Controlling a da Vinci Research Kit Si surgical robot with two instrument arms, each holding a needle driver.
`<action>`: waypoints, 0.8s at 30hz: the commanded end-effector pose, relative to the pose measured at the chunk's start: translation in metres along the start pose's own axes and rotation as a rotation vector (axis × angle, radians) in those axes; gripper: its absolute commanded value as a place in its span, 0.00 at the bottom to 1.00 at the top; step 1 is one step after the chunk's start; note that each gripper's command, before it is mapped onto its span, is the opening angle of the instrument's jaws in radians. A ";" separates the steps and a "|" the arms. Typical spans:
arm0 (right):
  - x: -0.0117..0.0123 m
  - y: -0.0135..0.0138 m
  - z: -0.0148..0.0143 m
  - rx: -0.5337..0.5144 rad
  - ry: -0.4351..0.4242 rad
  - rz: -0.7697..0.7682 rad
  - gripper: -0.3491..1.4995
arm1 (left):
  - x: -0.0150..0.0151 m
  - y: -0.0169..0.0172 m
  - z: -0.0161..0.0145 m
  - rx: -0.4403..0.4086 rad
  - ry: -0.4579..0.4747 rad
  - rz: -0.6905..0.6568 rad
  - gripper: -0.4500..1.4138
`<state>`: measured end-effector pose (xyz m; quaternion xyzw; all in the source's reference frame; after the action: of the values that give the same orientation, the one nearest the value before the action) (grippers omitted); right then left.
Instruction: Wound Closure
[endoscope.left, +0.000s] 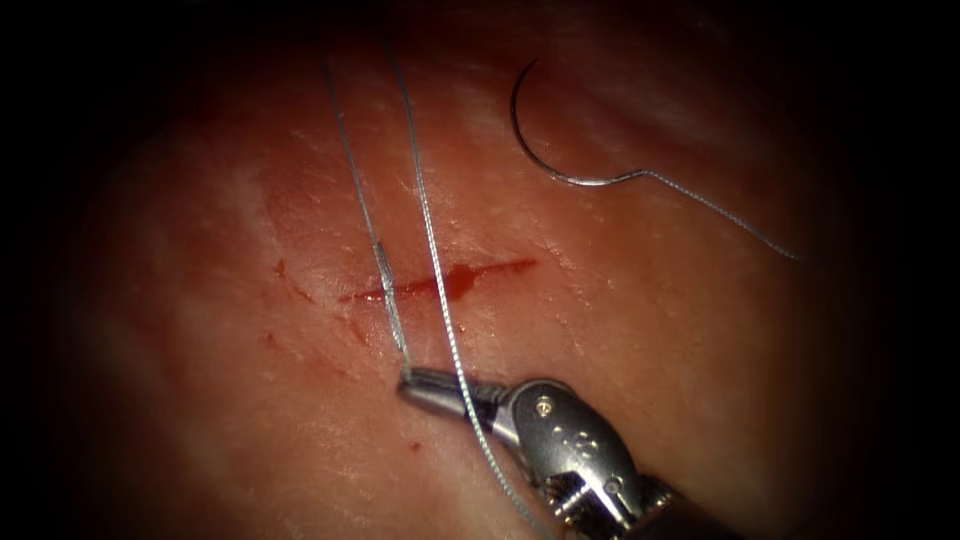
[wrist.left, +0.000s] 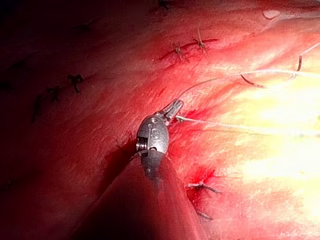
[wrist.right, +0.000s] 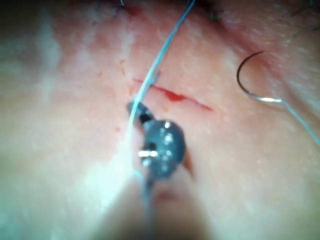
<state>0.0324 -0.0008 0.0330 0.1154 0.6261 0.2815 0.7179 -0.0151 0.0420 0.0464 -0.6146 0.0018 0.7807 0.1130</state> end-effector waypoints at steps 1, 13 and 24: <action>-0.0003 0.0002 0.0006 0.013 0.001 -0.033 0.89 | 0.0006 -0.0003 0.0003 -0.007 0.024 0.003 0.00; 0.0022 0.0005 -0.0032 0.128 -0.109 -0.059 0.96 | 0.0126 0.0051 -0.0027 -0.074 0.248 0.005 0.00; 0.0051 0.0032 -0.0063 0.243 -0.223 -0.023 0.95 | 0.0206 0.0066 -0.0039 -0.097 0.345 0.025 0.00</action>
<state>0.0247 0.0029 0.0287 0.2458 0.5614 0.1752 0.7705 -0.0171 0.0378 0.0238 -0.7457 -0.0093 0.6624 0.0707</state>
